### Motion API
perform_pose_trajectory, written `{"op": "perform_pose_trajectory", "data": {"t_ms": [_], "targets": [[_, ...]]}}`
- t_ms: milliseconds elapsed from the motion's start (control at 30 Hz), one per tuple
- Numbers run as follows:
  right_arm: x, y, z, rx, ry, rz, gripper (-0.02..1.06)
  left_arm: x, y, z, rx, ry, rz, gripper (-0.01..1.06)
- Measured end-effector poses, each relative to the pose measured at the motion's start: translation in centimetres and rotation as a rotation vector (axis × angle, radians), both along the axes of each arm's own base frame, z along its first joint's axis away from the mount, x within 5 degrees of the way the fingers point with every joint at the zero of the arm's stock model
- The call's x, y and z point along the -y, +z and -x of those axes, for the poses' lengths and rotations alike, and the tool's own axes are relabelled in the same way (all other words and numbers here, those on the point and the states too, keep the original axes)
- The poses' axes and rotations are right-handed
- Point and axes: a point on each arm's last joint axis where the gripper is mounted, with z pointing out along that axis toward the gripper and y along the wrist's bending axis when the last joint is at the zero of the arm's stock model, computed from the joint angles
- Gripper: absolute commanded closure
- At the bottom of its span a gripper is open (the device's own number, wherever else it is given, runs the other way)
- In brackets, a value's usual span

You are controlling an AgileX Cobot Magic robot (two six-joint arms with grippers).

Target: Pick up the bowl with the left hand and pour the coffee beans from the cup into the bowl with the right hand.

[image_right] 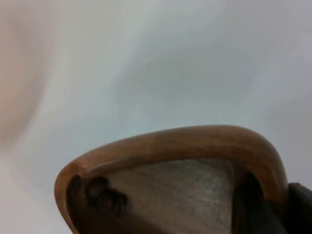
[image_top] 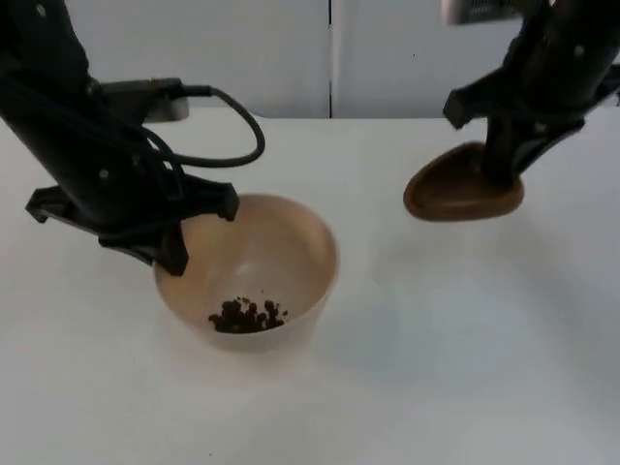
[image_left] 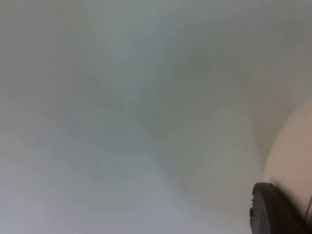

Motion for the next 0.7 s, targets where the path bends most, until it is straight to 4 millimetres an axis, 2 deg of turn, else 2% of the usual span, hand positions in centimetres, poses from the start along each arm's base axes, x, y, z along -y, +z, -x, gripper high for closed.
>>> {"op": "perform_pose_trajectory", "data": {"t_ms": [33, 167, 300, 700], "targets": [[0.0, 0.0, 0.0, 0.000, 0.000, 0.000, 1.04, 0.0, 0.0, 0.0, 0.000, 0.000, 0.000, 1.05], [-0.3, -2.6, -0.8, -0.011, -0.014, 0.003, 1.04, 0.1, -1.7, -0.2, -0.025, 0.002, -0.004, 1.05], [-0.6, -3.8, -1.4, 0.011, -0.033, -0.009, 1.04, 0.1, -2.4, -0.3, -0.039, 0.007, -0.005, 1.05], [-0.6, -7.5, -1.6, 0.010, -0.047, -0.005, 1.04, 0.1, -2.6, -0.4, -0.033, 0.012, -0.003, 1.05]]}}
